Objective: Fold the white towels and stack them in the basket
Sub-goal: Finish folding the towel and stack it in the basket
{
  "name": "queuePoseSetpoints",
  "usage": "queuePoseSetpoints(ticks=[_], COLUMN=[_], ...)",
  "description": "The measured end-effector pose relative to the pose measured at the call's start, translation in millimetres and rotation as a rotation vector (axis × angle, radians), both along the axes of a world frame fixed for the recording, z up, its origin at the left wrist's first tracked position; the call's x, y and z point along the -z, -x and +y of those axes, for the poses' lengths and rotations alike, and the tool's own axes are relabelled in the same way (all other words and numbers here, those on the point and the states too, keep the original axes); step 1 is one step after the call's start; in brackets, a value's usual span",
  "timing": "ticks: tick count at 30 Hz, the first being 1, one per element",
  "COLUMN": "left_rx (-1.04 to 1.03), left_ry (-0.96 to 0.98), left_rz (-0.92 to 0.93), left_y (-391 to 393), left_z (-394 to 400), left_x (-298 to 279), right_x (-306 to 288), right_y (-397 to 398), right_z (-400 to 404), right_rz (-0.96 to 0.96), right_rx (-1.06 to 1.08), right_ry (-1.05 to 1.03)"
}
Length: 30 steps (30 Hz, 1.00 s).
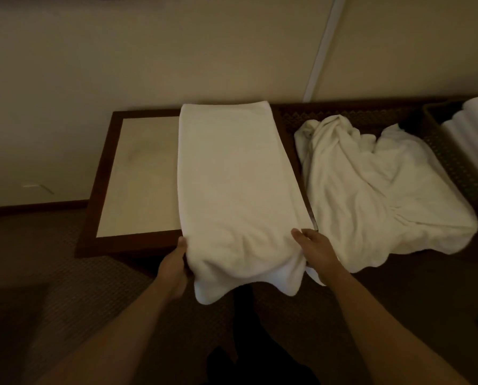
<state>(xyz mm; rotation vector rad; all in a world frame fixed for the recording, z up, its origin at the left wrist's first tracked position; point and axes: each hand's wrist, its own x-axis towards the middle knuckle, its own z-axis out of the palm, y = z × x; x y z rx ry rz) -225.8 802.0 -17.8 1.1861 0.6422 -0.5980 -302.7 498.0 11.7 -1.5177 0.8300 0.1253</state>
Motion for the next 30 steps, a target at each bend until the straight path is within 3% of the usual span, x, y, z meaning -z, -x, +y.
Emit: queuePoseSetpoints(ticks=[4,9,13,14,15,20,23,24,26,28,30], left_rx=[0.09,0.191,0.208,0.215,0.202,0.001,0.103,0.144,0.264,0.383,0.432], left_ry=[0.025,0.036,-0.595,-0.666,-0.644,-0.152,-0.126,-0.209,-0.552,-0.892,-0.975], left_rz=[-0.055,-0.032,-0.318,-0.345,-0.317,-0.019,-0.04,-0.088,-0.266,-0.416,-0.431], left_y=[-8,-11,-12,-11,-10,-14,-16,-16,-17,-13,-9], left_z=[6,20,23,23,24,24,30,30,31,25,19], left_x=[-7,-2,2,4,11,17,10,7,2,-7,-7], right_x=[10,34,29,29,33,38,35,34,36,45,53], right_y=[0,5,6,6,7,4,2,3,3,-2,-6], right_z=[-7,-12,-13,-11,-9,1,0,-1,-6,-11,-9], right_rz=[-0.111,-0.071,-0.166,-0.146,-0.117,-0.112,-0.153,-0.172,-0.177,-0.025,0.133], right_rx=[0.035,0.056,0.039,0.003,-0.039,-0.002,0.049,0.069,0.105,0.068,0.043], right_ry=[-0.028,-0.1,0.044,0.108,0.153,0.135,0.21,0.245,0.357,0.507,0.516])
